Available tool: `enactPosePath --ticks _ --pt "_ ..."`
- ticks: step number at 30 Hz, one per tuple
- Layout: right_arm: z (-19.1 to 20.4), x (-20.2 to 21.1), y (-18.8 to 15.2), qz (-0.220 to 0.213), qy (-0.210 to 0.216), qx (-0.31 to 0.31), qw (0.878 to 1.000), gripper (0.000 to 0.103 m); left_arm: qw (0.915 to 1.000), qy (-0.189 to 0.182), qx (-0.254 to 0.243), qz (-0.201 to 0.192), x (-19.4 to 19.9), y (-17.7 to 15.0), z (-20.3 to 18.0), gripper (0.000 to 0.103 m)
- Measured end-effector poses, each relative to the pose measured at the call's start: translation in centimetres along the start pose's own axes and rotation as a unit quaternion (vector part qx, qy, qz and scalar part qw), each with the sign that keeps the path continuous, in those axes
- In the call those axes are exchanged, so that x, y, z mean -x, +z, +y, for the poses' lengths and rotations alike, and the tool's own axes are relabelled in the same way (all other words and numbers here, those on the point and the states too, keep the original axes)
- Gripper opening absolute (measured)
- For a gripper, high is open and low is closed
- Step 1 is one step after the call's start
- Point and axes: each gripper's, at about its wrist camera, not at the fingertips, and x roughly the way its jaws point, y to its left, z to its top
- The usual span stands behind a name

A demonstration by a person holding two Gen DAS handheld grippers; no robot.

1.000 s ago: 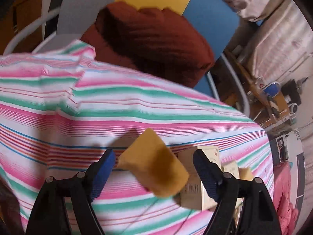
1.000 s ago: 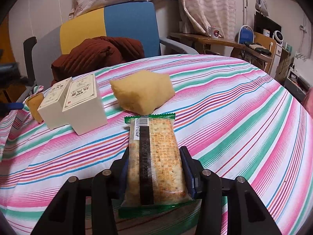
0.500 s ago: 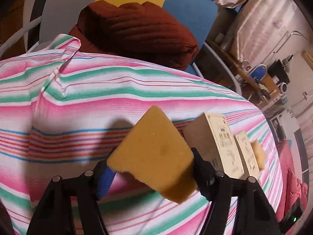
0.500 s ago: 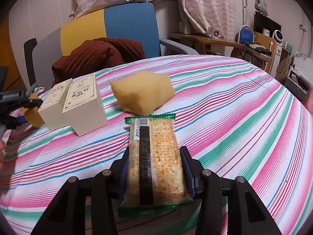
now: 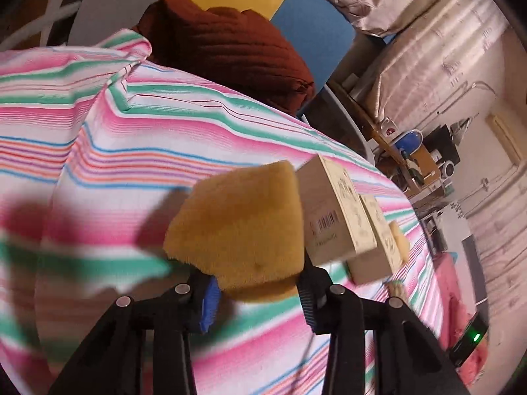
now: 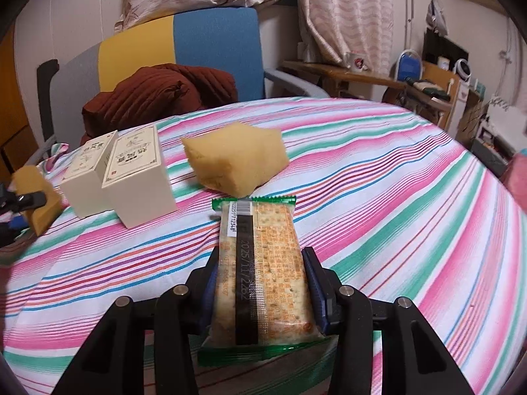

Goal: Organize objects
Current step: 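Grasp the dark snack bar with the right tool while the left tool grasps a yellow sponge, then carry the dark snack bar and yellow sponge over the gold tray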

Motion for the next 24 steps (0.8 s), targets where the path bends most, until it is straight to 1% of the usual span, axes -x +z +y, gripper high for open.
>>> enactPosePath --ticks 1,3,5,11,15,21,24 --pt "0.1 0.1 0.0 -0.004 -0.004 0.003 1.000 0.047 0.9999 0.007 -0.013 -0.006 0.1 -0.6 -0.5 0.040" --pt "0.3 0.5 0.0 -0.013 -0.010 0.009 1.000 0.047 0.9974 0.027 -0.063 -0.021 0.7 -2.2 -1.4 0.040" --pt "0.5 0.7 0.0 -0.020 -0.012 0.014 1.000 0.047 0.9957 0.029 -0.084 -0.026 1.2 -3.1 -1.8 0.040" --pt "1.4 1.3 0.1 -0.035 -0.020 0.036 0.999 0.047 0.9978 -0.003 -0.060 -0.026 1.7 -3.6 -0.5 0.040" --pt "2.3 2.1 -0.1 -0.054 -0.023 0.058 0.997 0.047 0.9975 -0.003 -0.063 -0.032 2.6 -4.7 -0.4 0.040" --pt "3.5 3.6 -0.4 -0.085 -0.001 0.088 0.993 0.047 0.9974 -0.013 -0.061 -0.035 4.0 -5.6 0.2 0.040" --pt "4.3 4.4 -0.7 -0.099 -0.001 0.108 0.989 0.047 0.9973 -0.016 -0.061 -0.036 4.6 -6.2 0.5 0.040"
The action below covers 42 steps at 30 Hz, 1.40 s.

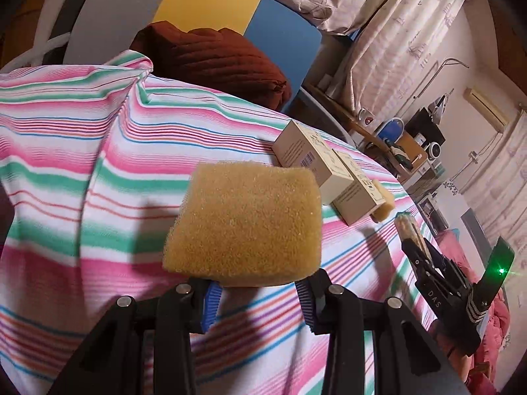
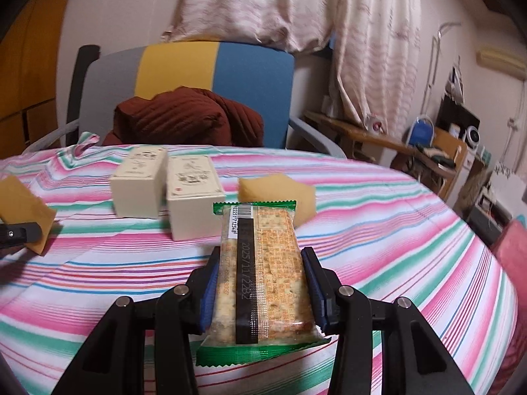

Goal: Organize objects
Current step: 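Carry the dark snack bar and yellow sponge over the gold tray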

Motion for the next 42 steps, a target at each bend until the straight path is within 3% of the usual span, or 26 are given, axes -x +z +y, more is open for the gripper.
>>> enactPosePath --ticks 8,13,16,19,24,28,35,42 --pt "2.7 1.5 -0.5 -0.001 0.006 0.049 0.999 0.047 0.9999 0.003 -0.009 -0.004 1.2 -1.0 -0.1 0.040" --pt "5.6 2.5 -1.3 -0.009 0.004 0.113 0.994 0.047 0.9997 0.012 -0.020 -0.002 3.1 -2.2 -0.6 0.040" --pt "7.9 2.8 -1.9 -0.015 0.000 0.170 0.985 0.047 0.9998 -0.017 -0.011 -0.005 5.2 -3.2 -0.7 0.040" --pt "9.6 2.9 -2.6 -0.018 -0.007 0.216 0.976 0.047 0.9983 -0.040 -0.033 -0.026 8.2 -3.6 -1.9 0.040" --pt "9.2 3.3 -2.7 -0.016 0.006 0.210 0.978 0.047 0.9951 -0.050 -0.069 -0.052 12.7 -3.8 -2.8 0.040" --pt "9.5 3.9 -2.5 -0.003 0.022 0.208 0.978 0.047 0.9961 -0.037 -0.060 -0.053 15.8 -4.0 -0.7 0.040" --pt "12.4 8.7 -1.1 -0.022 0.108 0.141 0.984 0.047 0.9989 0.016 0.001 -0.043 19.9 -4.1 5.5 0.040" --pt "18.4 14.7 0.9 -0.074 0.205 0.114 0.969 0.047 0.9967 0.057 0.046 -0.036 23.5 -6.5 10.8 0.040"
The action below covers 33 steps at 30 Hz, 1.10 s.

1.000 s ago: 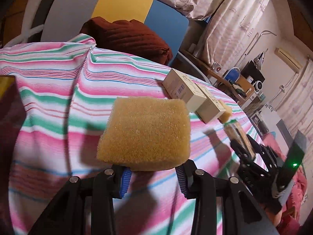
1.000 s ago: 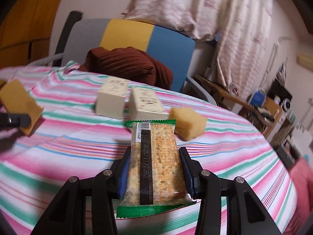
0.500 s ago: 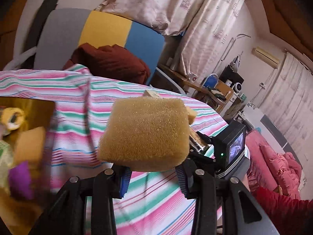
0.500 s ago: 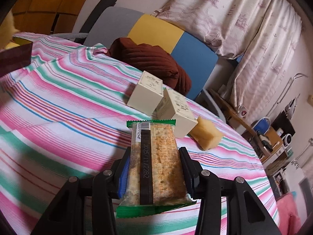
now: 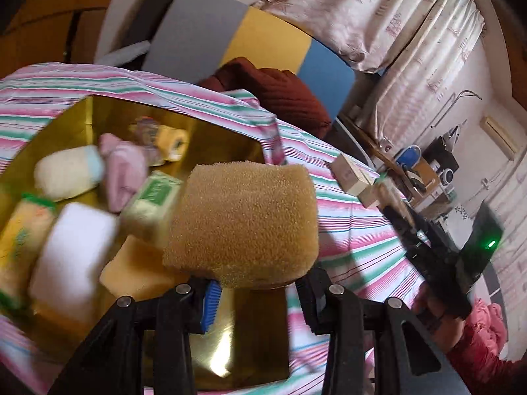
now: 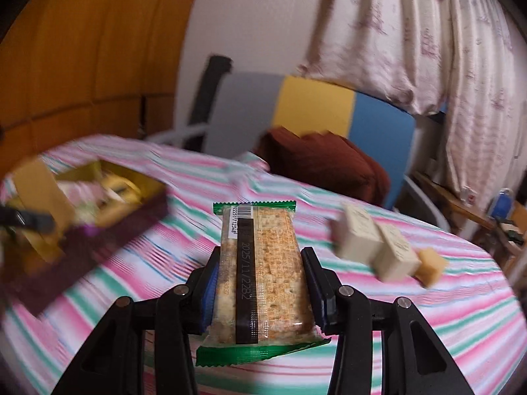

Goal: Organize objects
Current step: 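Carry the dark snack bar and yellow sponge over the gold tray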

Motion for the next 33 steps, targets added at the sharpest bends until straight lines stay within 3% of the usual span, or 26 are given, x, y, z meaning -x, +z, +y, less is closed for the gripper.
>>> enactPosePath --ticks 4,7,11,16,30,33 --pt "3.4 0.5 2.2 -0.018 0.050 -0.013 0.998 0.047 0.9998 0.012 0.014 0.000 2.4 -0.8 2.0 0.040" --pt "5.9 0.2 3.4 -0.017 0.093 -0.029 0.995 0.047 0.9990 0.021 0.028 -0.027 4.5 -0.4 3.2 0.041" --pt "8.4 -0.7 4.4 0.009 0.153 -0.062 0.986 0.047 0.9972 0.040 0.013 -0.061 6.3 0.5 3.8 0.041" --pt "11.8 -2.0 4.7 0.052 0.224 -0.100 0.968 0.047 0.9977 0.040 0.016 -0.052 5.9 0.8 4.5 0.041" --pt "15.6 -3.7 2.8 0.119 0.252 -0.147 0.949 0.049 0.9971 0.053 0.055 -0.004 2.0 2.0 8.0 0.041" --pt "16.4 -3.8 2.9 0.120 0.250 -0.138 0.951 0.054 0.9965 0.057 0.060 0.000 2.2 1.6 8.2 0.051"
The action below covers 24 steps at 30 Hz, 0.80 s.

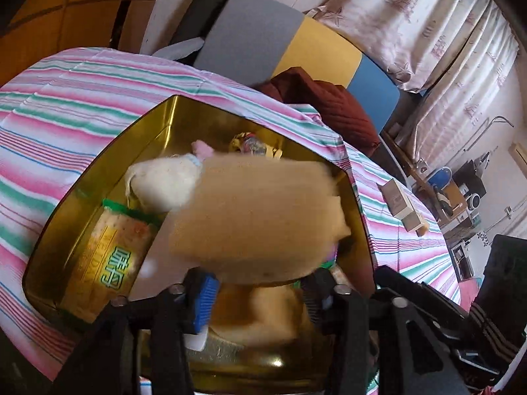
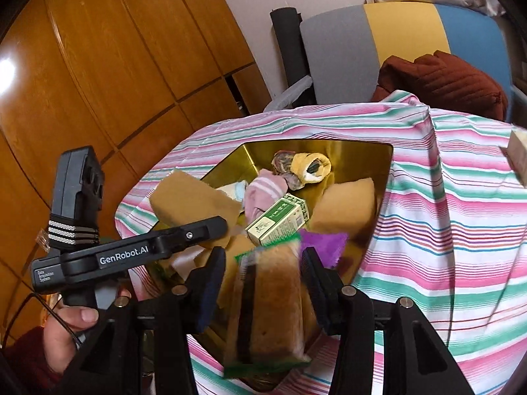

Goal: Organize objects
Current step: 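Carry the dark snack bar and yellow sponge over the gold tray, then release the snack bar and sponge into the gold tray with both tools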

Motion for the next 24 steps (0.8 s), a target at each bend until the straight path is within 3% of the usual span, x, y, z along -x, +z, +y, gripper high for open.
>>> enactPosePath --ticks 4,9,14,24 --pt "0.7 0.4 -0.2 -0.010 -0.011 0.020 1.000 0.060 0.9999 0.006 0.009 -0.008 0.9 0.1 0.0 0.055" --pt "0.6 1.0 -0.5 -0.010 -0.008 0.021 1.000 0.060 0.9981 -0.001 0.035 -0.051 2.9 0.6 0.6 0.056" --pt "0.4 0.9 -1.0 -0.006 -0.008 0.017 1.000 0.060 0.9948 0.020 0.049 -0.087 4.6 0.7 1.4 0.056" --pt "-0.3 1.2 -1.3 -0.010 -0.012 0.006 1.000 0.065 0.9948 0.019 0.055 -0.083 4.2 0.4 1.0 0.057"
